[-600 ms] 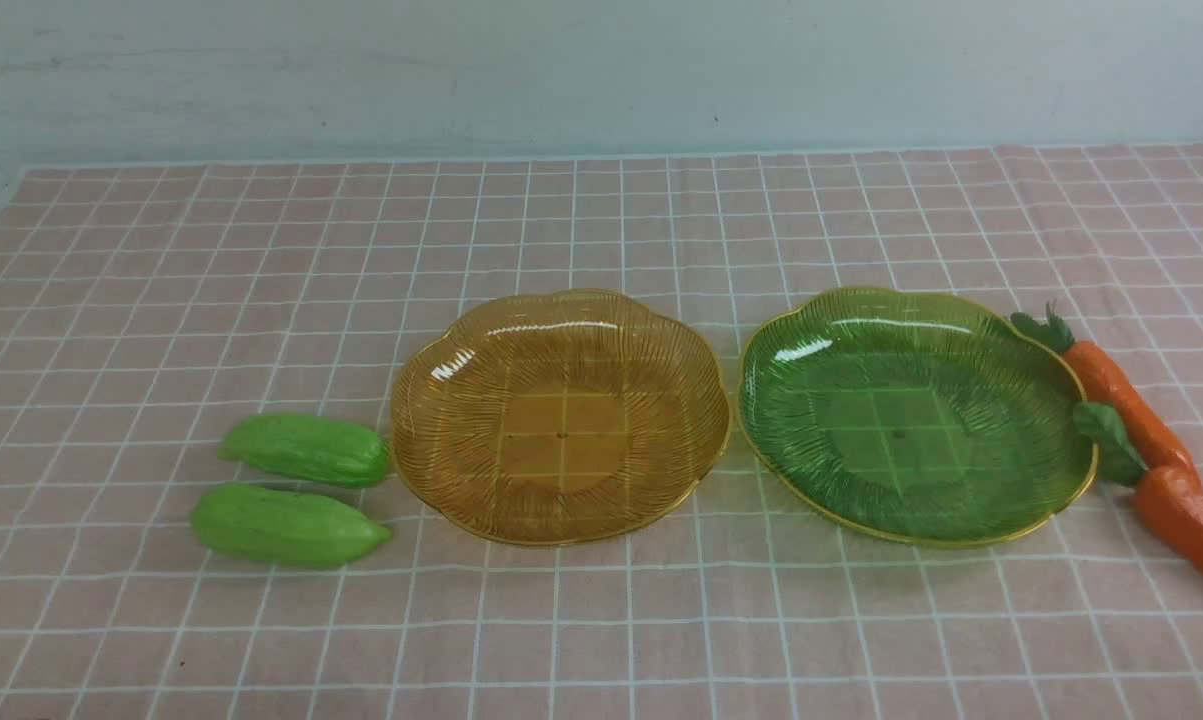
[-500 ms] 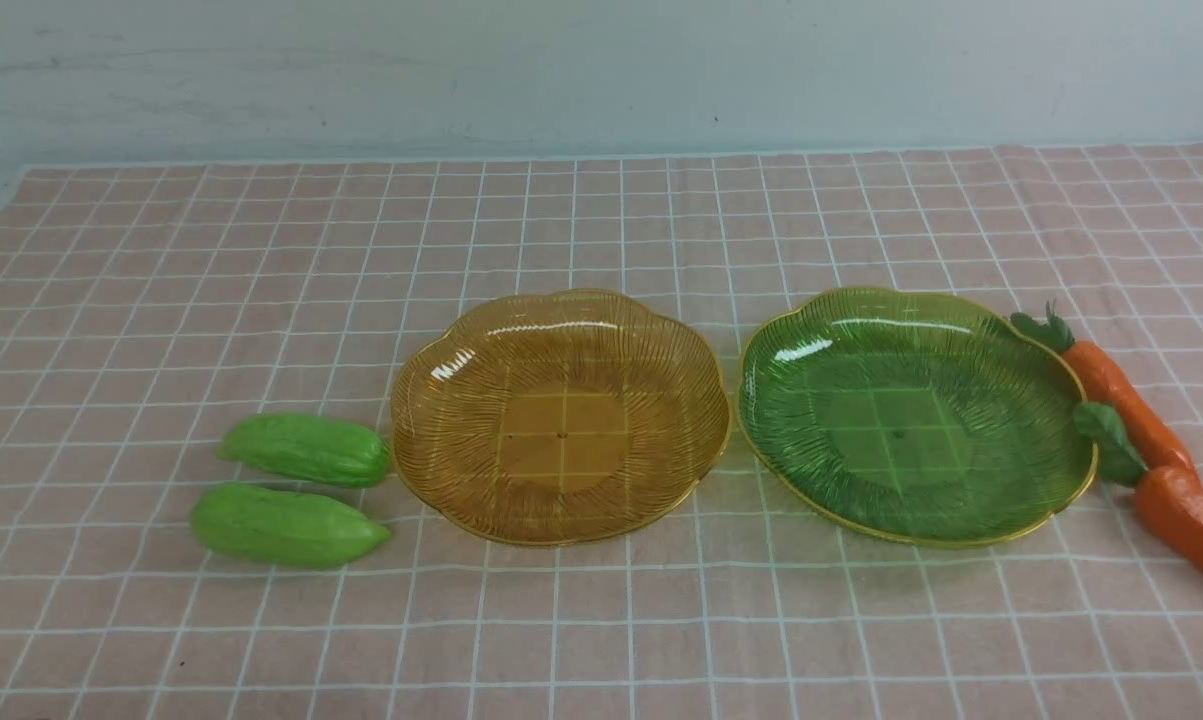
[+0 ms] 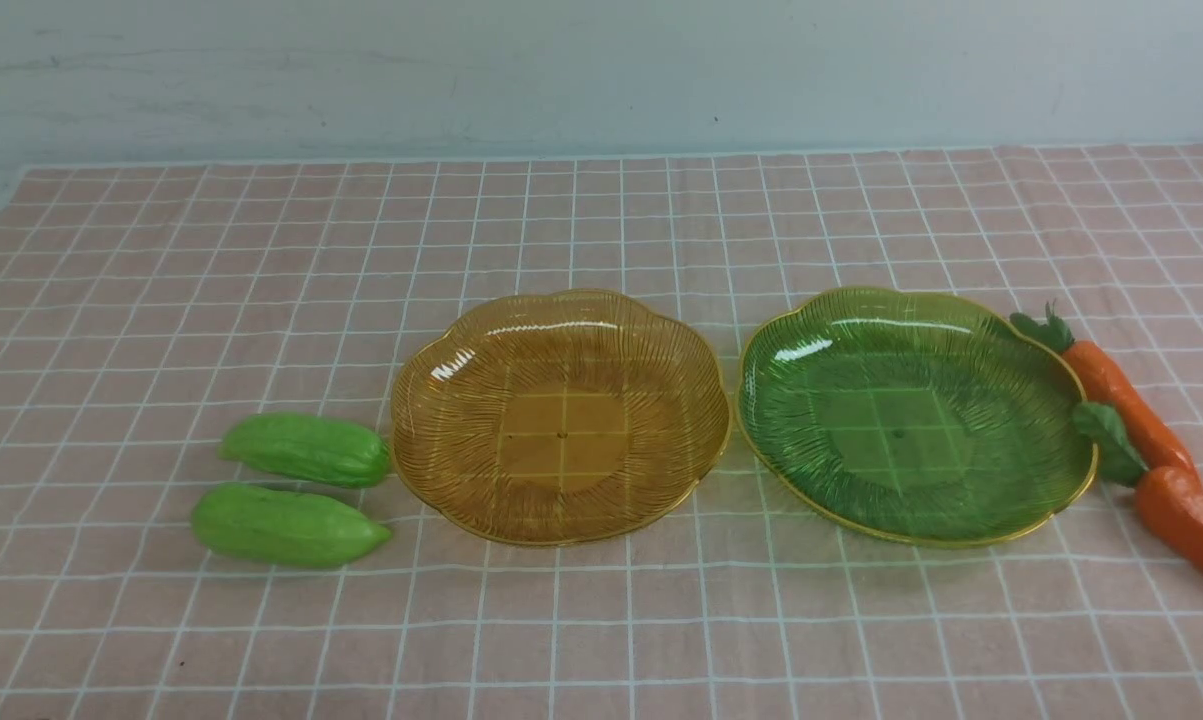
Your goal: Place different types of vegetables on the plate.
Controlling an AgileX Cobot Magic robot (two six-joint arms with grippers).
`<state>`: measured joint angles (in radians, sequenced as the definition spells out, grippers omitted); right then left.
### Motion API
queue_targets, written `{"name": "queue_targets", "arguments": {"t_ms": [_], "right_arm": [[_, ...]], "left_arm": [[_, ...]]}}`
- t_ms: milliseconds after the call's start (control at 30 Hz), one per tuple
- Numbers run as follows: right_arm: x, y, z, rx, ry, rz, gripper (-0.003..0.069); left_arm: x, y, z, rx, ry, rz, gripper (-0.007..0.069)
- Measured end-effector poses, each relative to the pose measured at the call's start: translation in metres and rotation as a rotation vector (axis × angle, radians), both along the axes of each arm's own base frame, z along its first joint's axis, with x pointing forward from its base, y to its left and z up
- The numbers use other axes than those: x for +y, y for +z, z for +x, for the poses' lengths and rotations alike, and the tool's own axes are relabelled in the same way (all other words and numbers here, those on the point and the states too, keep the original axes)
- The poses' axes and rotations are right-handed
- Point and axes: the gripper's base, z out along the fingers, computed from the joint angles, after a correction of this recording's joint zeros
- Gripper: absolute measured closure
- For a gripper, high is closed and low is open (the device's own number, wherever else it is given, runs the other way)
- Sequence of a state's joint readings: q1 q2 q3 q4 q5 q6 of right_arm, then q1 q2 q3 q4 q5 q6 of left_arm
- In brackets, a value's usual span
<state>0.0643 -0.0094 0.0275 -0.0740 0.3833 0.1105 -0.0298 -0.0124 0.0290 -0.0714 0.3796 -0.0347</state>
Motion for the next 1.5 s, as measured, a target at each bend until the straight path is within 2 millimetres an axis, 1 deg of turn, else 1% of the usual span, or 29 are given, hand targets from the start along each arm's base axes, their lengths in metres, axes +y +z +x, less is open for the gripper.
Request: {"name": "queue_targets", "arguments": {"t_ms": [900, 967, 1000, 1033, 1100, 1167, 1200, 1233, 1267, 1367, 1500], "right_arm": [[0.000, 0.000, 0.000, 0.001, -0.002, 0.016, 0.0675], [0.001, 0.000, 0.000, 0.003, -0.007, 0.095, 0.0675], [0.002, 0.000, 0.000, 0.006, -0.011, 0.174, 0.0675], [0.005, 0.001, 0.000, 0.011, -0.018, 0.319, 0.0675], [0.007, 0.002, 0.000, 0.015, -0.024, 0.470, 0.0675], [0.010, 0.004, 0.000, 0.023, -0.032, 0.692, 0.0675], [0.011, 0.004, 0.000, 0.029, -0.034, 0.758, 0.0675], [0.011, 0.004, 0.000, 0.030, -0.034, 0.771, 0.0675], [0.013, 0.005, 0.000, 0.038, -0.034, 0.875, 0.0675], [0.013, 0.008, 0.000, 0.016, -0.036, 0.952, 0.0675], [0.010, 0.013, 0.001, -0.045, -0.039, 0.981, 0.0675]], "left_arm": [[0.000, 0.000, 0.000, 0.000, 0.000, 0.000, 0.0628], [0.000, 0.000, 0.000, 0.000, 0.000, 0.000, 0.0628], [0.000, 0.000, 0.000, 0.000, 0.000, 0.000, 0.0628], [0.000, 0.000, 0.000, 0.000, 0.000, 0.000, 0.0628], [0.000, 0.000, 0.000, 0.000, 0.000, 0.000, 0.0628], [0.000, 0.000, 0.000, 0.000, 0.000, 0.000, 0.0628], [0.000, 0.000, 0.000, 0.000, 0.000, 0.000, 0.0628], [0.000, 0.000, 0.000, 0.000, 0.000, 0.000, 0.0628], [0.000, 0.000, 0.000, 0.000, 0.000, 0.000, 0.0628], [0.000, 0.000, 0.000, 0.000, 0.000, 0.000, 0.0628], [0.000, 0.000, 0.000, 0.000, 0.000, 0.000, 0.0628]]}}
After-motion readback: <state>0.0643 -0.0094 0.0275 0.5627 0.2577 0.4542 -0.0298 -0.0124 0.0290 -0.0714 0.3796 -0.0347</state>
